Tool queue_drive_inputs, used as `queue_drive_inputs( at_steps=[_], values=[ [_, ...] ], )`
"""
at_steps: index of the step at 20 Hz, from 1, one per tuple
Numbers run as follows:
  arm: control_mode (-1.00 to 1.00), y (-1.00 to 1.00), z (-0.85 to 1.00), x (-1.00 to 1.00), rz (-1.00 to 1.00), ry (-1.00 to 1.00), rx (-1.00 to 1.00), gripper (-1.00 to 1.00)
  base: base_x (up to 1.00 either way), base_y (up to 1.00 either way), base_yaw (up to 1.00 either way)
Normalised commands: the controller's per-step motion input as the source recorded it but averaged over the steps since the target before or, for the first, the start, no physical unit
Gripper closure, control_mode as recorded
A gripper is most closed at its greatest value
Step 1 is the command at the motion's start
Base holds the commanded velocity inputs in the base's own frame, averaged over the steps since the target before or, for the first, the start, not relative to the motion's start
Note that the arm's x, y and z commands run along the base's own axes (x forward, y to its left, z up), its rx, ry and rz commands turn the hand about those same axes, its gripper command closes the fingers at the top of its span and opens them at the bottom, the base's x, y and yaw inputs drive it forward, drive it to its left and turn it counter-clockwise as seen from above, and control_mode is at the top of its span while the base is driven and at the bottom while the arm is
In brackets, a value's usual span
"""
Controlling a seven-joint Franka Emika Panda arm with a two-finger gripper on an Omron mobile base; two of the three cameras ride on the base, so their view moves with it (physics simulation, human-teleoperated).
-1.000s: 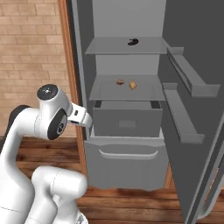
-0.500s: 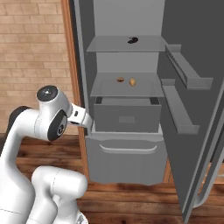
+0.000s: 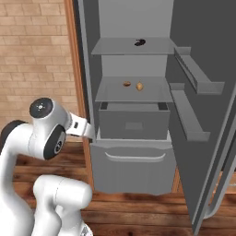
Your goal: Place the onion in the correct fridge rack based on whether it is a fruit or vegetable. Finally, close the fridge door.
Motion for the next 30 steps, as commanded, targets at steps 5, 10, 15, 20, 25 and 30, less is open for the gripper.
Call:
queue_drive_inputs(
  at_steps=[5,10,15,20,25,30],
  values=[
    [-1.00,-0.71,0.28,-0.36,-0.08,-0.32,0.00,-1.00,0.00,0.00,0.00],
    [-1.00,-0.83,0.21,-0.40,-0.14,-0.27,0.02,-1.00,0.00,0.00,0.00],
    [-1.00,-0.79,0.00,-0.97,-0.14,-0.06,0.05,-1.00,0.00,0.00,0.00],
    [-1.00,-0.67,0.01,-0.86,-0.10,0.00,0.06,-1.00,0.00,0.00,0.00],
    [-1.00,-1.00,0.00,-0.16,-0.12,0.00,0.09,-1.00,0.00,0.00,0.00],
    [-1.00,-1.00,0.00,-0.25,-0.07,0.01,0.12,-1.00,0.00,0.00,0.00]
  ],
)
